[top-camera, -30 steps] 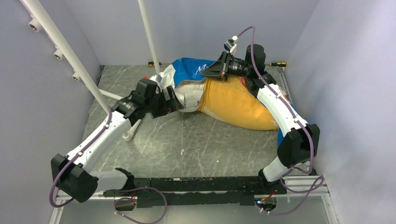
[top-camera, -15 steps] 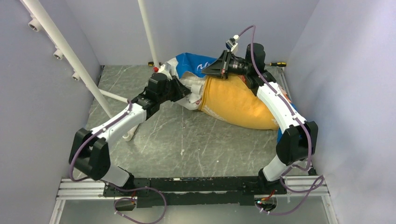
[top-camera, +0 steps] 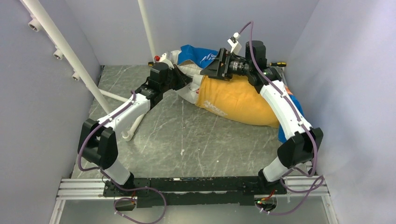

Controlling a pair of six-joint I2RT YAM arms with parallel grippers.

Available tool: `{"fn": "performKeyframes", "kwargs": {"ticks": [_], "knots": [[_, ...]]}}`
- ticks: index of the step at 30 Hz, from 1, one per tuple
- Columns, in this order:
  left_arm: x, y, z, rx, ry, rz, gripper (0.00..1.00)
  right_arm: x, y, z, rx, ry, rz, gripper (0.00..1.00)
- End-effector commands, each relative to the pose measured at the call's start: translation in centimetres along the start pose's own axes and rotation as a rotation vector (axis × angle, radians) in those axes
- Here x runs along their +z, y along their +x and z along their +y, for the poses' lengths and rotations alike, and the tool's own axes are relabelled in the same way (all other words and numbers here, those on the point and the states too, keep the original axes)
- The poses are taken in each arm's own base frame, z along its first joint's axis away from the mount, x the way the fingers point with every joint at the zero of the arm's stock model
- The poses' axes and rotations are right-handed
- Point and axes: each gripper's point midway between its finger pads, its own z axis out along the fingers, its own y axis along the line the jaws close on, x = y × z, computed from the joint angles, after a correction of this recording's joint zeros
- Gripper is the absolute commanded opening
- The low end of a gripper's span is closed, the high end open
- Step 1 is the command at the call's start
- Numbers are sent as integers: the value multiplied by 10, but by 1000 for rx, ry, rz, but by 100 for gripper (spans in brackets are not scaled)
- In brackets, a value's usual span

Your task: Put the pillow into the pillowcase

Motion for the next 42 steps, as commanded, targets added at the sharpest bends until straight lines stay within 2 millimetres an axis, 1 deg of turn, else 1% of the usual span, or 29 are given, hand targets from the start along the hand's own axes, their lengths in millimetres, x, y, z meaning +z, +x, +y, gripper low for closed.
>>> {"fn": "performKeyframes", "kwargs": {"ticks": [1, 3, 4, 5, 6, 9, 12, 15, 19, 22, 25, 27, 29, 30, 32, 35, 38, 39, 42], "knots": [[-5, -41, -51, 22, 161, -116, 0, -29, -6, 22, -253, 139, -89, 81], [-2, -36, -47, 22, 154, -102, 0, -29, 1, 18, -285, 195, -91, 79], [-1, -35, -47, 24, 157, -98, 0, -28, 4, 14, -294, 234, -92, 72], [-1, -34, -47, 24, 159, -95, 0, -27, 5, 6, -294, 288, -98, 67], [-1, -33, -47, 21, 163, -91, 0, -26, 5, -5, -287, 353, -103, 63], [-1, -31, -46, 19, 164, -86, 0, -16, 3, -22, -270, 415, -101, 56], [-2, -31, -48, 31, 167, -83, 0, -3, -3, -36, -253, 463, -112, 54], [-4, -33, -48, 40, 167, -88, 0, 1, -16, -51, -243, 545, -154, 55], [-7, -31, -50, 48, 179, -85, 0, 7, -34, -56, -231, 567, -229, 55], [-7, -29, -48, 46, 178, -78, 0, 15, -42, -59, -212, 561, -257, 50], [-7, -25, -46, 39, 177, -68, 0, 16, -47, -61, -195, 566, -294, 36], [-7, -23, -45, 36, 180, -64, 0, 13, -48, -64, -187, 583, -319, 21], [-8, -22, -45, 32, 183, -62, 0, 9, -51, -67, -194, 604, -344, 0], [-8, -21, -46, 31, 188, -59, 0, 8, -52, -68, -204, 607, -352, 0], [-8, -20, -46, 31, 194, -54, 0, 11, -52, -66, -227, 590, -337, 0], [-9, -18, -47, 35, 197, -46, 0, 18, -46, -48, -264, 500, -282, 0], [-12, -17, -49, 50, 218, -45, 0, 21, -38, -19, -292, 356, -249, 0], [-14, -17, -51, 54, 223, -44, 0, 23, -32, -3, -305, 276, -229, 0], [-16, -16, -52, 61, 229, -41, 0, 16, -20, 30, -316, 125, -212, 0]]}}
